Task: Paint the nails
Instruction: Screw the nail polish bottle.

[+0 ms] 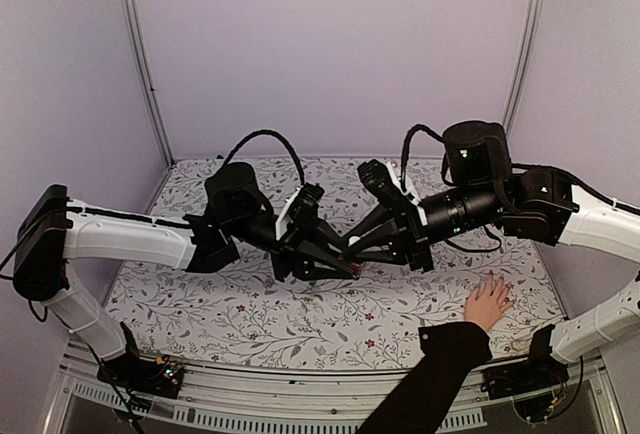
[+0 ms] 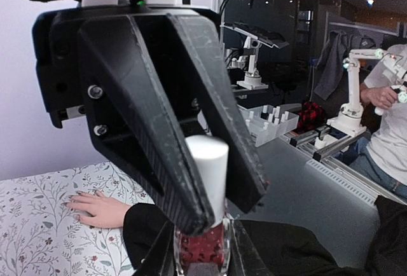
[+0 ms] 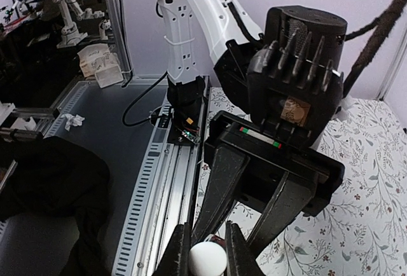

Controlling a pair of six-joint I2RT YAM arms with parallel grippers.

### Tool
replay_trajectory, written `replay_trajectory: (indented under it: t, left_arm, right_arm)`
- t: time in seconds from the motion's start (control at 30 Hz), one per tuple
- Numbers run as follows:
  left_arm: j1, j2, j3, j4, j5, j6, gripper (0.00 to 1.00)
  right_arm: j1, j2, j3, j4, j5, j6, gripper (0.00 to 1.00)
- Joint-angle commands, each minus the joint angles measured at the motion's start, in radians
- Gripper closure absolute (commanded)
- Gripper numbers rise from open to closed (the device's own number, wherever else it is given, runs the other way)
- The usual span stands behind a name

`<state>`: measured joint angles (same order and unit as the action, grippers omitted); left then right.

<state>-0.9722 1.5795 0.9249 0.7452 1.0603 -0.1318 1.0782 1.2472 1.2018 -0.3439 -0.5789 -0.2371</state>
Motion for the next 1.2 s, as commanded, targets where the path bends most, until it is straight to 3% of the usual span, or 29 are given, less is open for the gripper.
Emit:
replay_trajectory:
  t: [0.0,0.57,0.9,1.03,1.13,1.17]
  left_arm:
    - [0.011,-0.011,0.009,0.04,-0.039,0.011,1.0]
    - [-0.003,-0.091,-0.075,0.116,-0.541,0.065,1.0]
    - [-0.133,-0.055,-0.004,-0.003,-1.027,0.266,1.0]
    - [-0.146,-0.053,-0.003,-0.012,-1.109,0.277,1.0]
    - [-0.138,-0.063,-0.02,0.005,-1.076,0.261,1.0]
    - [-0.124,-0.068,-0.03,0.015,-1.024,0.245,1.0]
  right_arm:
    - [-0.003,-0.014,0.016,0.003,-0.025,0.01,1.0]
    - [-0.015,0.044,-0.003,0.066,0.419,0.152,1.0]
    - [-0.021,0.087,0.014,0.074,0.648,0.234,1.0]
    - [-0.027,0.092,0.015,0.064,0.704,0.299,1.0]
    - [-0.027,0.087,0.014,0.063,0.656,0.294,0.99]
    - [-0.027,0.079,0.01,0.065,0.635,0.287,0.94]
